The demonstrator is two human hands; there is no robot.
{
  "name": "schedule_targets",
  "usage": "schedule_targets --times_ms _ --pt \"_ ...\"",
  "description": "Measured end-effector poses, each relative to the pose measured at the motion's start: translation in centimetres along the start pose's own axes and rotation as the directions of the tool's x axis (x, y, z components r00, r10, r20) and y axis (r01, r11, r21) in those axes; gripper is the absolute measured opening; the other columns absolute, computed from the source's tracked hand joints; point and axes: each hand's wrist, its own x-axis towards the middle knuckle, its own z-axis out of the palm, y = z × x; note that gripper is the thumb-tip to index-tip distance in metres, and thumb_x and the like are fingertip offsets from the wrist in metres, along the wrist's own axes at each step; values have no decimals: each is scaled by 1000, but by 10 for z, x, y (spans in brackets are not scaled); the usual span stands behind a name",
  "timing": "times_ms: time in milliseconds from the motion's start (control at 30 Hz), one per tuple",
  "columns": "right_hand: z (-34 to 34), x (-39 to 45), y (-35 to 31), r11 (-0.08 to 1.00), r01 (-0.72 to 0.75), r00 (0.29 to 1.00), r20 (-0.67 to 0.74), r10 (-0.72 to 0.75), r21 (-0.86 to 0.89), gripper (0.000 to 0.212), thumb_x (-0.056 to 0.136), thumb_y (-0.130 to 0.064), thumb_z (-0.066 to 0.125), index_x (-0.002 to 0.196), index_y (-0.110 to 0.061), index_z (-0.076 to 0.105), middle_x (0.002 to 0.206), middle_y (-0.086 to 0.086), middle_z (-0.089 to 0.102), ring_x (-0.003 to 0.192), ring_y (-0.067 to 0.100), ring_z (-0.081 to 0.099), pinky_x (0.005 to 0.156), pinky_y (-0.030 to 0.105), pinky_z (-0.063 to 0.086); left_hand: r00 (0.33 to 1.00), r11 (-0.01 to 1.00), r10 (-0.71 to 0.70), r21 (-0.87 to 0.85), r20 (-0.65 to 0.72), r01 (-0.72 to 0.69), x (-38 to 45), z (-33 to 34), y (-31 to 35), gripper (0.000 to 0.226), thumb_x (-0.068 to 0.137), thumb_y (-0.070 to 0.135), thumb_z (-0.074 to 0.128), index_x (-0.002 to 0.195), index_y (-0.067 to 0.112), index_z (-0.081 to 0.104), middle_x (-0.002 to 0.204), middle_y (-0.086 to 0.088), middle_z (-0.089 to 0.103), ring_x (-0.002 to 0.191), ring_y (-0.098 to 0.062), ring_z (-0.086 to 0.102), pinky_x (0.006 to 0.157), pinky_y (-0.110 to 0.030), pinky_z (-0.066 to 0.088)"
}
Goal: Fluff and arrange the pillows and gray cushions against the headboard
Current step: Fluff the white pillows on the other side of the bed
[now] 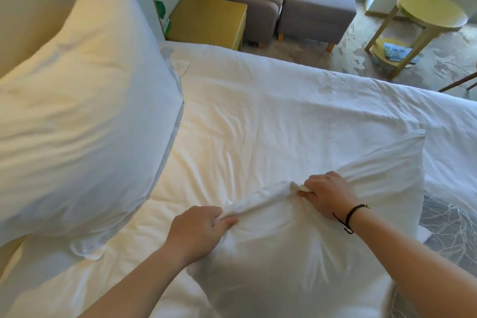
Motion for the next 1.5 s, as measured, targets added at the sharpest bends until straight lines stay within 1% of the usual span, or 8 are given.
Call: schedule_targets --times_ms 267,367,500,700,900,1167,1367,1500 --pt "-110 74 -55 989 125 964 -246 -104 72 48 91 -32 64 50 -18 45 54 0 51 52 29 47 63 33 31 928 898 -169 -440 -334 5 -18 -80 -20 49 91 54 57 58 19 46 44 6 50 42 -8 48 43 -22 34" --pt "-155 138 -110 970 242 919 -322 -228 4 37 93 -33 60 63 -12 63 69 7 64 70 32 59 86 41 42 879 827 -285 -562 -382 24 -25 -115 -55 46 94 40 62 62 9 53 40 6 47 36 -6 46 37 -14 31" --pt "-171 213 -201 973 230 913 -339 -228 -37 28 96 -41 44 91 -28 68 110 -2 65 118 23 48 116 51 6 860 909 -312 -389 -403 147 -44 -125 -112 47 93 58 53 60 25 54 44 7 50 41 -8 48 45 -29 37" --pt "-83 216 -346 809 -12 998 -46 48 587 64 98 -21 28 148 -50 1 161 -8 -19 148 20 -18 114 62 -8 843 888 -445 -270 -301 372 -42 -96 -159 58 89 72 31 71 24 59 66 2 63 70 -21 62 64 -37 53" --pt "-53 171 -346 460 -263 940 119 319 848 88 82 -75 39 149 -45 -10 160 -19 -13 147 7 -12 117 58 -1 907 906 -407 -176 -109 386 -34 -95 -156 71 55 94 48 69 25 52 64 9 58 64 -13 55 55 -32 41" --pt "-63 130 -361 279 -343 911 245 333 897 96 75 -74 59 151 -47 6 163 -3 -11 150 19 -2 120 47 13 961 965 -238 -147 -139 218 -32 -108 -126 47 88 73 30 69 31 40 70 10 54 65 -12 52 54 -32 38" --pt "-68 100 -388 154 -365 875 281 395 918 102 70 -63 70 151 -44 11 161 -6 11 146 16 20 112 38 30 973 991 -110 -101 -201 91 -39 -124 -149 86 64 74 46 135 24 38 145 -1 41 136 -25 36 107 -44 38" --pt "-67 87 -396 103 -413 832 329 446 905 106 72 -58 71 153 -38 6 160 -5 20 142 21 30 110 44 38 995 994 -93 -63 -30 91 -36 -133 -160 70 56 85 47 97 28 50 85 12 64 86 -15 61 81 -38 43"
